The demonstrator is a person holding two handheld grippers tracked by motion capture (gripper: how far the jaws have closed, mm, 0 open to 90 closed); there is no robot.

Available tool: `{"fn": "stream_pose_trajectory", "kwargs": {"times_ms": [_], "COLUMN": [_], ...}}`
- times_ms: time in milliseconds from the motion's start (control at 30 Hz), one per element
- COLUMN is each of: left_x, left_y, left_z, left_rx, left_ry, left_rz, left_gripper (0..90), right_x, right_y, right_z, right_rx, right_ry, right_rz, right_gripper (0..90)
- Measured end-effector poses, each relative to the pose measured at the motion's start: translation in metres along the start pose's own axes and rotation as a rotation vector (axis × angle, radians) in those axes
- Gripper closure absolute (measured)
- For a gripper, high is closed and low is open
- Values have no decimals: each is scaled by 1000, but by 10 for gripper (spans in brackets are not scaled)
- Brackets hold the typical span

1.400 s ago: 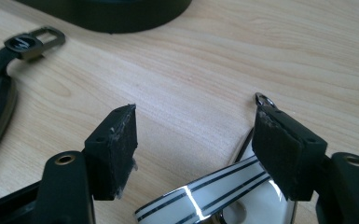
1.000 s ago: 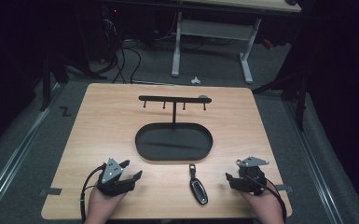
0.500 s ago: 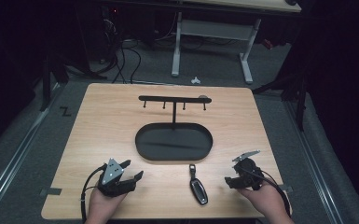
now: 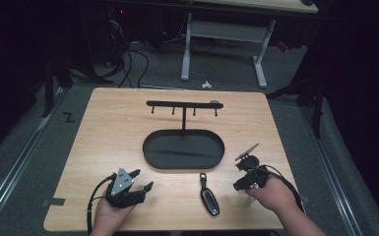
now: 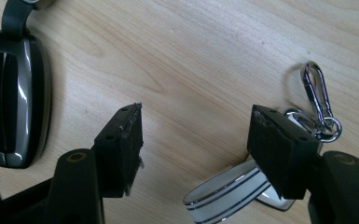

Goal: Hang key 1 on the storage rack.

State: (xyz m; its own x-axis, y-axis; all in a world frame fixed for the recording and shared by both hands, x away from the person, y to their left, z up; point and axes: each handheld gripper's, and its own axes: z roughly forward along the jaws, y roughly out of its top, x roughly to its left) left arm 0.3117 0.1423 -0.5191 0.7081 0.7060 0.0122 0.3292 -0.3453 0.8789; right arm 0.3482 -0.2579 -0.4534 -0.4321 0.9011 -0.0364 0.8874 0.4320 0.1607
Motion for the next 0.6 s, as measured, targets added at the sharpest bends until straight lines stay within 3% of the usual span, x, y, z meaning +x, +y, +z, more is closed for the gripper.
{"fn": "stream_pose_trajectory", "kwargs": {"times_ms": [67,133,267,433,533,600], "left_x": [0,1,1,0,-1,-1], "left_y": [0,0,0,1,2,2], "left_z": [0,-1,0,0,0,0], "left_rx": [-1,-2,1,1,2,1], "left_ry": [-1,0,-4,-5,-6,-6], "left_rz": [3,2,4,14,17,19], "left_gripper": [351,351,351,352,353,353], "right_x": [1,2,2,2,11,13], "right_y": [1,5,9,11,11,12], "right_z": [-1,-2,-3,-4,-6,-6], "right_rx": [8,36,94,116,98,99], "right_ry": [3,0,5,0,-46,-44], "right_rz": [12,-16,13,7,-50,-61], "right_gripper": [363,367,401,408,408,411]}}
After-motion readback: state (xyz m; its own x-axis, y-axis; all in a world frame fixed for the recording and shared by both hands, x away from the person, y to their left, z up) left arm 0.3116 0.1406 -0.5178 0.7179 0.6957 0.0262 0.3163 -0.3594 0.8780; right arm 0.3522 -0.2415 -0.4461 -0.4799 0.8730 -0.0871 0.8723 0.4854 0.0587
